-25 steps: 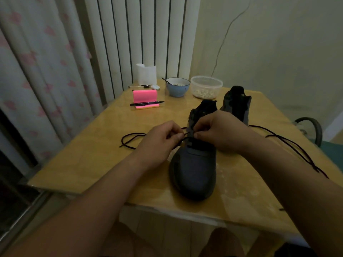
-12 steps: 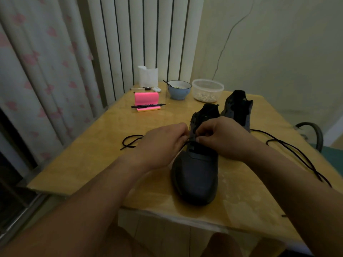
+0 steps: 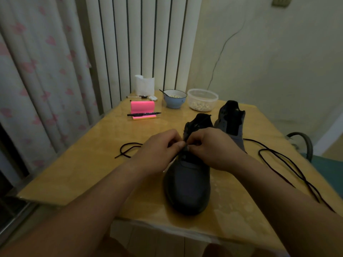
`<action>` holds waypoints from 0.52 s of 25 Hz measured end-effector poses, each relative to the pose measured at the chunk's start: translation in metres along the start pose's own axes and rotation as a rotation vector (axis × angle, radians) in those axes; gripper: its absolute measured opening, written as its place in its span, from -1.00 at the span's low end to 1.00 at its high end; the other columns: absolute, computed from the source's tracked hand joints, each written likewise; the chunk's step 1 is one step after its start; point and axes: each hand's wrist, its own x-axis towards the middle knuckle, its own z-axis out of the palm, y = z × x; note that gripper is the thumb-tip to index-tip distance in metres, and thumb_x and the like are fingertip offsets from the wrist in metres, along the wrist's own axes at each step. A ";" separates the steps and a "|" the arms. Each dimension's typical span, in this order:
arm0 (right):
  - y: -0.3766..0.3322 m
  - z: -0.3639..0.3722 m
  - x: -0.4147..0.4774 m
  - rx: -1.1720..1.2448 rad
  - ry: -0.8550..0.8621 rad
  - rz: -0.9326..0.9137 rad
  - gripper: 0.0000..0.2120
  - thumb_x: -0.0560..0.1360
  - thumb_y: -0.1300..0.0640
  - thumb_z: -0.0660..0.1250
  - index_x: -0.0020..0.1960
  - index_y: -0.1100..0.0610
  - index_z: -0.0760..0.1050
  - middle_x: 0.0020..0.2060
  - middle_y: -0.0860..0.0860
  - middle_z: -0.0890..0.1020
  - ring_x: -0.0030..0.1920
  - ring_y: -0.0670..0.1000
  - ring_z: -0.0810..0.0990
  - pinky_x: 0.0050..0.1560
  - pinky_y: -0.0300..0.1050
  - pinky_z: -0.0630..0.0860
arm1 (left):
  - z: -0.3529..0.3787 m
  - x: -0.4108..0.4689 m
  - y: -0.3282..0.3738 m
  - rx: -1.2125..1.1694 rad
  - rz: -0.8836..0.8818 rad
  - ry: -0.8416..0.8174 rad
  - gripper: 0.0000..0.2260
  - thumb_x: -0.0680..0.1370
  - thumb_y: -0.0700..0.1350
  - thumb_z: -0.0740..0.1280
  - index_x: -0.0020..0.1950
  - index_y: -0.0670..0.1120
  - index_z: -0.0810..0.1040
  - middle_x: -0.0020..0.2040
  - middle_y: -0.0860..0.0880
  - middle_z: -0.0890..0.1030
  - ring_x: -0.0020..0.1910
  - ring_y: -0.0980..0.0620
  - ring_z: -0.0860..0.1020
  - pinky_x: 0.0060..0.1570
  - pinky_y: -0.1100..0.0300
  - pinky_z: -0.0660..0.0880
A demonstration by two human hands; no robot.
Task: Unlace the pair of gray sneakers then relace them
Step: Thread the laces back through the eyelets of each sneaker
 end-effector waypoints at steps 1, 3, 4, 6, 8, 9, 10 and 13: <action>0.001 -0.001 -0.001 0.025 0.005 -0.007 -0.89 0.61 0.00 0.38 0.09 -0.08 0.67 -0.08 -0.17 0.64 -0.06 -0.16 0.59 -0.01 -0.06 0.62 | 0.006 -0.006 -0.001 -0.036 -0.006 0.024 -0.77 0.65 0.15 0.35 0.27 0.14 0.51 0.13 0.18 0.54 0.17 0.14 0.52 0.14 0.16 0.48; 0.003 -0.003 -0.003 0.089 0.000 -0.008 -0.94 0.61 0.03 0.40 0.03 -0.08 0.65 -0.09 -0.18 0.62 -0.06 -0.17 0.57 -0.03 -0.10 0.56 | 0.023 -0.021 -0.004 -0.027 0.014 0.047 -0.41 0.56 0.24 0.42 0.54 0.22 0.29 0.36 0.21 0.38 0.41 0.17 0.34 0.42 0.05 0.33; 0.003 -0.004 -0.005 0.116 0.003 -0.008 -0.96 0.61 0.04 0.40 0.01 -0.09 0.63 -0.09 -0.18 0.60 -0.06 -0.18 0.56 -0.05 -0.14 0.52 | 0.031 -0.027 -0.006 -0.022 0.017 0.068 -0.27 0.53 0.25 0.45 0.61 0.25 0.17 0.43 0.21 0.32 0.46 0.18 0.27 0.50 -0.02 0.27; 0.005 -0.003 -0.011 0.160 0.050 0.002 -0.96 0.62 0.05 0.40 0.00 -0.08 0.61 -0.06 -0.15 0.56 -0.04 -0.16 0.54 -0.09 -0.21 0.48 | 0.039 -0.033 -0.010 -0.072 -0.013 0.146 -0.14 0.49 0.25 0.49 0.64 0.29 0.05 0.46 0.20 0.27 0.48 0.18 0.24 0.54 -0.13 0.24; 0.004 -0.002 -0.019 0.309 0.134 0.080 -0.96 0.63 0.08 0.39 0.02 -0.02 0.61 -0.04 -0.09 0.58 -0.05 -0.10 0.60 -0.19 -0.25 0.55 | 0.041 -0.036 -0.012 -0.075 -0.024 0.209 -0.11 0.45 0.27 0.48 0.64 0.31 0.03 0.45 0.18 0.29 0.48 0.16 0.26 0.53 -0.19 0.25; 0.005 -0.002 -0.025 0.459 0.175 0.134 -0.95 0.64 0.10 0.37 0.03 0.02 0.62 -0.03 -0.05 0.61 -0.04 -0.07 0.65 -0.21 -0.22 0.61 | 0.042 -0.038 -0.011 -0.055 -0.018 0.235 -0.11 0.44 0.28 0.47 0.64 0.30 0.02 0.46 0.18 0.29 0.49 0.14 0.25 0.53 -0.20 0.25; 0.005 -0.004 -0.030 0.662 0.216 0.188 -0.93 0.65 0.12 0.36 0.05 0.05 0.62 -0.01 0.00 0.65 -0.01 -0.05 0.69 -0.15 -0.19 0.64 | 0.043 -0.039 -0.010 -0.033 -0.010 0.254 -0.11 0.45 0.27 0.47 0.64 0.30 0.03 0.47 0.17 0.29 0.50 0.13 0.24 0.53 -0.21 0.23; 0.002 -0.005 -0.045 1.331 0.223 0.280 -0.89 0.69 0.17 0.26 0.08 0.16 0.56 0.08 0.08 0.72 0.16 0.05 0.72 0.12 -0.03 0.63 | 0.044 -0.041 -0.007 0.004 -0.004 0.292 -0.13 0.47 0.28 0.46 0.65 0.25 0.05 0.51 0.12 0.30 0.53 0.10 0.22 0.55 -0.21 0.18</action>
